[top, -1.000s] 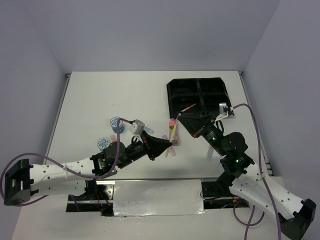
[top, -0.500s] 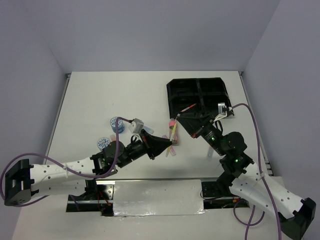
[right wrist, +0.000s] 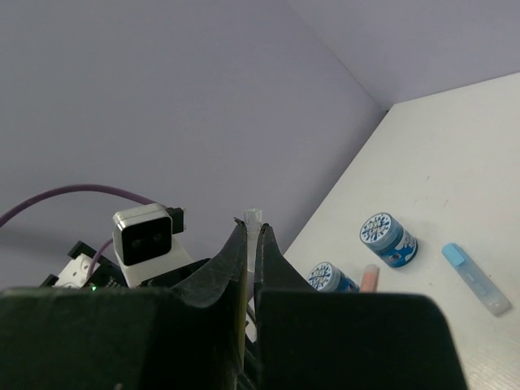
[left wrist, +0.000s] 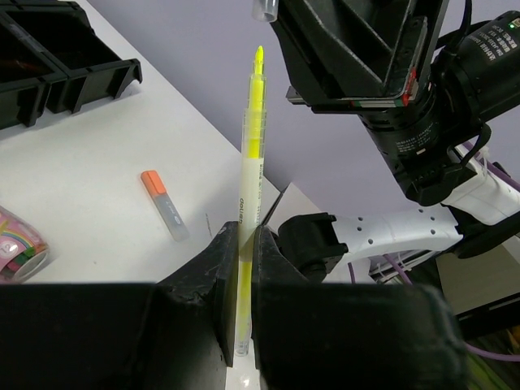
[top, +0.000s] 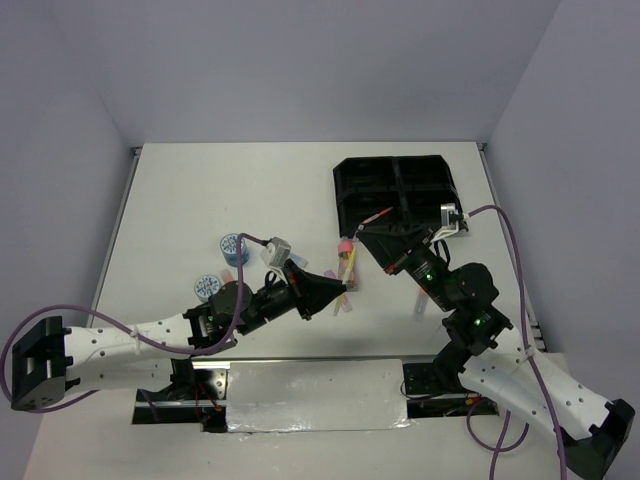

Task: Sort the stationery into containers
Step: Close the pen cap on the pen, then place the pen in the storage box, then pick up the pen from the center of the board.

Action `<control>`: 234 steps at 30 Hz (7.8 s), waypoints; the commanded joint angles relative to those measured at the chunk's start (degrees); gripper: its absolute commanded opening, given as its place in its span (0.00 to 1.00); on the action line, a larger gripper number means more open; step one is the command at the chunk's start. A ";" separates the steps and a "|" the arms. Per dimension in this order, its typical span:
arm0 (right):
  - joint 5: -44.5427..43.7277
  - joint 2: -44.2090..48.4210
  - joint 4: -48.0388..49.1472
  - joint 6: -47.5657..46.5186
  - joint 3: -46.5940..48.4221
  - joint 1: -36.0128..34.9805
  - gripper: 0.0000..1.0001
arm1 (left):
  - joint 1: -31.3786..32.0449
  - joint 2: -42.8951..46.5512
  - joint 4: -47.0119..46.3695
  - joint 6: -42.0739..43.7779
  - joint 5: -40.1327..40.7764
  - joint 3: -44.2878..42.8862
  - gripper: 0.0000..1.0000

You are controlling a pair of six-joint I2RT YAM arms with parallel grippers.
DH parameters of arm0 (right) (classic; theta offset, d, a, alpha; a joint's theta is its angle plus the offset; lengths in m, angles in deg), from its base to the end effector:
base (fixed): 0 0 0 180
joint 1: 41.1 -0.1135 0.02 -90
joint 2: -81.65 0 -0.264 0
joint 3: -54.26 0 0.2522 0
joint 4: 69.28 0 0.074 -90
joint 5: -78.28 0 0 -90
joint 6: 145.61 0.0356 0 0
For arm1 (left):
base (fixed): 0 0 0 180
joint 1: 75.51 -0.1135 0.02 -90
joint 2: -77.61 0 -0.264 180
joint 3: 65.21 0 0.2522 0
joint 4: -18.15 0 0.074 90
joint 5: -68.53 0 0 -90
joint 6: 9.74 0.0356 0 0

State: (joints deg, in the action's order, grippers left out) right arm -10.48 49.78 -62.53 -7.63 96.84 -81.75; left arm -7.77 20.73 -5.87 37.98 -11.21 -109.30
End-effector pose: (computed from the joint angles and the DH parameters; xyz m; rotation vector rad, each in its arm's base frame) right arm 0.1119 0.0971 0.3326 0.0683 1.3856 1.3314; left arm 0.0925 -0.2092 0.3000 0.1747 1.5358 -1.4542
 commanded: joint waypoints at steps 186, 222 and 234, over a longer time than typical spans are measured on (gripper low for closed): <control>-20.83 25.47 -49.35 -16.96 17.24 -7.17 0.87 | -25.03 -67.66 21.44 64.62 -19.75 -65.66 0.13; -17.77 -16.80 -51.63 -17.23 18.12 7.66 0.99 | -30.57 -14.89 78.37 5.64 29.88 -46.54 0.99; -11.54 -25.51 -50.76 -16.17 8.20 29.46 1.00 | -30.74 15.02 81.91 11.88 25.87 -23.15 0.99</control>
State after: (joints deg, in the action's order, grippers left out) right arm -26.22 26.80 -113.83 -24.30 108.73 -55.80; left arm -38.72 31.20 78.28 48.80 17.18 -136.97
